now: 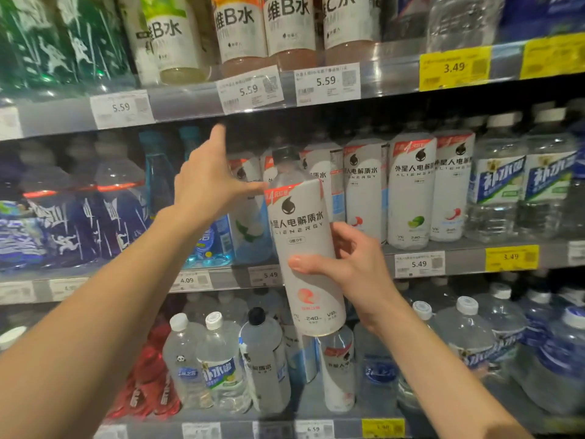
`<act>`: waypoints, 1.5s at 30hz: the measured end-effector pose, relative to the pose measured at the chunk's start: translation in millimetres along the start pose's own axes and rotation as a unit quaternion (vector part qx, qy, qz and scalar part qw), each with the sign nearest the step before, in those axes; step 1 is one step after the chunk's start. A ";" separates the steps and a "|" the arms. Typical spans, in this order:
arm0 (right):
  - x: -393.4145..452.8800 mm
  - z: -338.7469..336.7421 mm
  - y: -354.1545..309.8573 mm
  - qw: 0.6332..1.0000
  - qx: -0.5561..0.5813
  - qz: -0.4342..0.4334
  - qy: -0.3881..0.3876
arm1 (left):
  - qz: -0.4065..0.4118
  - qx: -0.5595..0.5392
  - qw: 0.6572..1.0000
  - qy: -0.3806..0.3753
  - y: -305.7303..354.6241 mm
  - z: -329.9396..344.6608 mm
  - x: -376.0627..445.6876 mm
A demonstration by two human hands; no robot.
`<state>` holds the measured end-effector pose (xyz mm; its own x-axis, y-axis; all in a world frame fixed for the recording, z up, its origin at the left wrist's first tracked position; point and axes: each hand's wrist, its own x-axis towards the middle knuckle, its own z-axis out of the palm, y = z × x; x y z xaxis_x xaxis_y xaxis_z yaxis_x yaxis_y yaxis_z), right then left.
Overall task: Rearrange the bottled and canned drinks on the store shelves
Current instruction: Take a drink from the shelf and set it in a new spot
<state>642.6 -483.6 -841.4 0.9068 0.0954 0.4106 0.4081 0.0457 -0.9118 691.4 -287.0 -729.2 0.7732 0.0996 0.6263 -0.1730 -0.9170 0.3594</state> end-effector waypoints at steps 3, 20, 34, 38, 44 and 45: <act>0.5 2.5 -0.3 1.000 0.000 0.001 0.000 | -0.008 0.014 0.999 -0.033 0.8 3.4 1.6; 3.7 10.0 -0.2 1.000 0.009 -0.005 0.009 | -0.002 -0.117 0.989 0.089 -20.3 -1.6 -34.6; 9.0 34.7 6.2 0.999 0.035 -0.020 -0.002 | 0.070 -0.267 0.945 0.177 -35.6 -35.9 -85.6; 10.7 47.3 8.1 0.999 0.026 -0.028 0.009 | 0.053 -0.313 0.935 0.155 -51.9 -46.2 -94.6; 13.3 59.5 -2.4 0.997 -0.020 -0.066 0.034 | 0.019 -0.352 0.930 0.099 -82.0 -42.1 -100.5; 14.0 60.8 -5.1 0.996 -0.029 -0.074 0.036 | 0.013 -0.354 0.930 0.095 -86.9 -40.9 -100.5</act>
<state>646.7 -422.0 -830.8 0.8410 0.0199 0.5407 0.5409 -0.0029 -0.8411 603.8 -201.5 -795.2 0.6533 0.2091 0.7277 -0.6002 -0.4428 0.6661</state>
